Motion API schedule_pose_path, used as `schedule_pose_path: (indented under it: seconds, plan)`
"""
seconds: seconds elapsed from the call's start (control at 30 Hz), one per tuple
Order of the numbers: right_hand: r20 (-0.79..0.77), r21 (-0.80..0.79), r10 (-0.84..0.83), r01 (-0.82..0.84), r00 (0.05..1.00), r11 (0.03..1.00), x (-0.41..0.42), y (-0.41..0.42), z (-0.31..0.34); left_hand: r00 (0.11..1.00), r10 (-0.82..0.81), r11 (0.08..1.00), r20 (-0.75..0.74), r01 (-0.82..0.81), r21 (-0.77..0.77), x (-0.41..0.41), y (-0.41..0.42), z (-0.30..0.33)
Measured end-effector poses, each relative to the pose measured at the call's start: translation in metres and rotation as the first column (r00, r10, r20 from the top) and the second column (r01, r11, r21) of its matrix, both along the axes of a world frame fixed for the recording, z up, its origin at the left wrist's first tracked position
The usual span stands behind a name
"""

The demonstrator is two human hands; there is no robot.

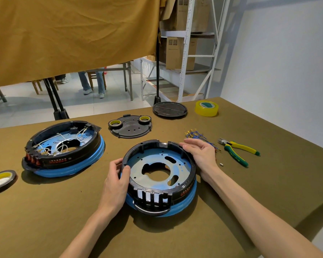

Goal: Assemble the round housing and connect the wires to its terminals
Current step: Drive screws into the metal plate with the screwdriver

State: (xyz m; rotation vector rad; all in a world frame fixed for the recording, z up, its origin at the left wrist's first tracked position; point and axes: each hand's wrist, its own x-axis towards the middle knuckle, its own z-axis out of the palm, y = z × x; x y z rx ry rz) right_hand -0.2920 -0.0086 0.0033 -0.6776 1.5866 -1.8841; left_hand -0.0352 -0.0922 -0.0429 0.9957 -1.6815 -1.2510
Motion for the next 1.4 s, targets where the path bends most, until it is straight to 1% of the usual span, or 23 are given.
schedule_pose_path:
  seconds: [0.1, 0.17, 0.27, 0.33, 0.37, 0.4, 0.43, 0.5, 0.57, 0.6, 0.67, 0.73, 0.97, 1.23, 1.4]
  plan:
    - [0.01, 0.016, -0.04, 0.039, 0.999, 0.999, 0.003, -0.003, 0.002, 1.0, 0.001, 1.0, 0.005, -0.001, 0.004, 0.0, -0.001, 0.0]
    - [-0.026, 0.039, -0.082, 0.083, 0.996, 0.996, 0.004, -0.005, 0.003, 1.0, 0.001, 1.0, 0.01, -0.001, 0.004, 0.001, -0.001, 0.0]
    - [-0.043, 0.12, -0.105, 0.11, 0.993, 0.987, 0.002, -0.006, 0.006, 1.0, -0.008, 1.0, 0.022, 0.009, -0.007, 0.002, 0.001, 0.002]
    - [-0.029, 0.223, -0.053, 0.058, 0.998, 0.973, -0.001, -0.004, 0.007, 0.999, -0.015, 1.0, 0.032, 0.016, -0.014, 0.002, 0.001, 0.004]
    - [-0.047, 0.271, -0.005, 0.018, 0.999, 0.962, -0.003, -0.003, 0.008, 0.999, -0.017, 1.0, 0.043, 0.018, -0.019, 0.002, 0.0, 0.005]
    - [-0.108, 0.318, 0.05, -0.014, 0.993, 0.948, -0.005, -0.001, 0.01, 0.998, -0.017, 1.0, 0.057, 0.019, -0.025, 0.002, 0.0, 0.006]
    - [-0.2, 0.37, 0.123, -0.041, 0.972, 0.928, -0.008, 0.0, 0.012, 0.998, -0.021, 0.999, 0.065, 0.023, -0.03, 0.003, 0.001, 0.007]
    - [-0.378, 0.504, 0.29, -0.067, 0.879, 0.861, -0.014, -0.001, 0.016, 0.998, -0.046, 0.998, 0.051, 0.049, -0.041, 0.003, 0.003, 0.009]
    - [-0.494, 0.602, 0.428, -0.057, 0.757, 0.796, -0.016, -0.001, 0.022, 0.997, -0.065, 0.997, 0.031, 0.066, -0.044, 0.002, 0.006, 0.01]
    - [-0.527, 0.623, 0.46, -0.042, 0.715, 0.781, -0.016, -0.002, 0.025, 0.998, -0.058, 0.997, 0.027, 0.059, -0.047, 0.002, 0.006, 0.011]
    - [-0.554, 0.634, 0.479, -0.029, 0.681, 0.773, -0.016, -0.003, 0.029, 0.999, -0.035, 0.998, 0.031, 0.037, -0.057, 0.001, 0.007, 0.01]
    - [-0.543, 0.636, 0.488, -0.044, 0.683, 0.77, -0.015, -0.002, 0.032, 0.999, -0.02, 0.998, 0.037, 0.022, -0.064, 0.0, 0.008, 0.01]
    - [-0.531, 0.596, 0.458, -0.07, 0.713, 0.8, -0.01, 0.002, 0.033, 0.999, -0.014, 0.998, 0.048, 0.016, -0.055, 0.001, 0.008, 0.009]
    - [-0.479, 0.562, 0.401, -0.079, 0.78, 0.824, -0.01, -0.001, 0.033, 0.999, -0.026, 0.998, 0.048, 0.028, -0.051, -0.001, 0.008, 0.015]
    - [-0.469, 0.557, 0.388, -0.075, 0.793, 0.827, -0.013, -0.004, 0.031, 0.994, 0.019, 0.998, 0.106, -0.013, -0.057, -0.005, 0.007, 0.013]
